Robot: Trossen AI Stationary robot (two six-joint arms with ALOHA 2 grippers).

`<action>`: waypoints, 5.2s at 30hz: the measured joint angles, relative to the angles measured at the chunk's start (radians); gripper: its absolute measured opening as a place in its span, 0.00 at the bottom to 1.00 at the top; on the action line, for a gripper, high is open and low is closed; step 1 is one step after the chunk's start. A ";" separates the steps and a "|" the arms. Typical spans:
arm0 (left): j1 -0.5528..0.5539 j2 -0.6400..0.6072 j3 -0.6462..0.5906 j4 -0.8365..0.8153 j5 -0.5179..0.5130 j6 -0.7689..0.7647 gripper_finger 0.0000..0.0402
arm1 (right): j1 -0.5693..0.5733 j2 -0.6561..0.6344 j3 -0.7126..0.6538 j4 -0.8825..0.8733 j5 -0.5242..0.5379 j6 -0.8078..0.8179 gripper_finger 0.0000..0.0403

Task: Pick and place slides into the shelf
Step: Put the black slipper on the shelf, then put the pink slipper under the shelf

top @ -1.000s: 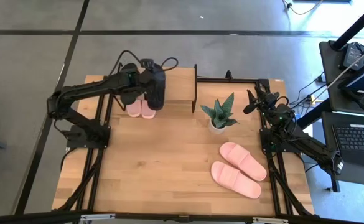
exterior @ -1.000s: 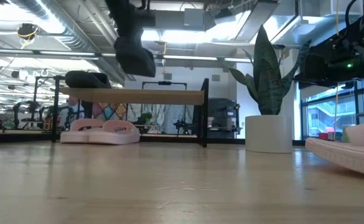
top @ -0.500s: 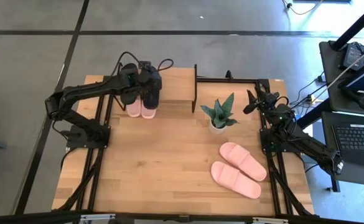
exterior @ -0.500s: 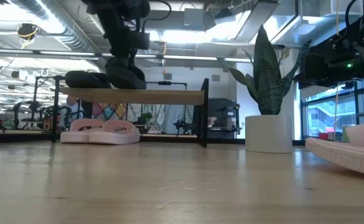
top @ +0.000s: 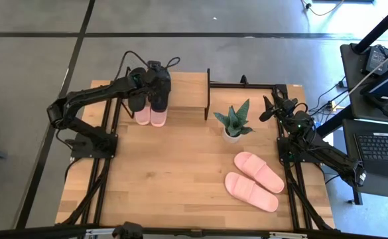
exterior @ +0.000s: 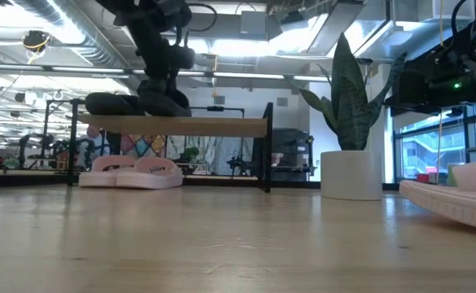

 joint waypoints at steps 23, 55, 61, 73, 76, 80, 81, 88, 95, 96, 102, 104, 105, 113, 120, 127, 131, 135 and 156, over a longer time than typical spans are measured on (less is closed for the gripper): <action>0.038 -0.085 -0.128 0.133 0.104 0.077 0.00 | 0.000 0.000 0.000 0.000 0.009 0.051 0.50; 0.128 -0.148 -0.160 0.140 0.198 0.129 0.00 | 0.000 0.000 0.000 0.000 0.009 0.081 0.50; 0.148 -0.147 -0.160 0.140 0.217 0.129 0.01 | 0.000 0.000 0.000 0.000 0.009 0.081 0.50; 0.149 -0.127 -0.168 0.135 0.217 0.130 0.06 | 0.000 0.000 0.000 0.000 0.009 0.080 0.50; 0.149 -0.127 -0.168 0.135 0.206 0.124 0.09 | 0.000 0.000 0.000 0.000 0.009 0.080 0.50; 0.147 -0.127 -0.168 0.135 0.206 0.124 0.11 | 0.000 0.000 0.000 0.000 0.009 0.079 0.50; 0.145 -0.127 -0.168 0.135 0.206 0.124 0.12 | 0.000 0.000 0.000 0.000 0.009 0.078 0.50; 0.145 -0.127 -0.168 0.135 0.206 0.123 0.12 | 0.000 0.000 0.000 0.000 0.009 0.078 0.50; 0.145 -0.127 -0.168 0.135 0.214 0.124 0.14 | 0.000 0.000 0.000 0.000 0.008 0.080 0.50; 0.145 -0.127 -0.168 0.135 0.221 0.124 0.15 | 0.000 0.000 0.000 0.000 0.008 0.080 0.50; 0.128 -0.127 -0.168 0.134 0.240 0.121 0.28 | 0.000 0.000 0.000 0.000 0.008 0.078 0.50; 0.120 -0.127 -0.168 0.134 0.239 0.106 0.32 | 0.000 0.000 0.000 0.000 0.008 0.076 0.50; 0.117 -0.127 -0.168 0.134 0.238 0.097 0.34 | 0.000 0.000 0.000 0.000 0.008 0.076 0.50; 0.087 -0.141 -0.169 0.134 0.221 0.048 0.39 | 0.000 0.000 0.000 0.000 0.008 0.074 0.50; 0.073 -0.167 -0.169 0.113 0.210 -0.036 0.39 | 0.000 0.000 0.000 0.000 0.008 0.069 0.50; 0.050 -0.199 -0.169 0.021 0.210 -0.106 0.39 | 0.000 0.002 0.000 0.001 0.006 0.051 0.50; 0.024 -0.231 -0.169 -0.002 0.205 -0.158 0.39 | 0.000 0.006 0.000 0.001 0.006 0.051 0.50; -0.008 -0.285 -0.169 -0.003 0.189 -0.201 0.39 | 0.000 0.009 0.000 0.001 0.006 0.051 0.50; -0.202 -0.583 -0.169 -0.012 0.213 -0.990 0.39 | 0.000 0.011 0.000 0.001 0.008 0.064 0.50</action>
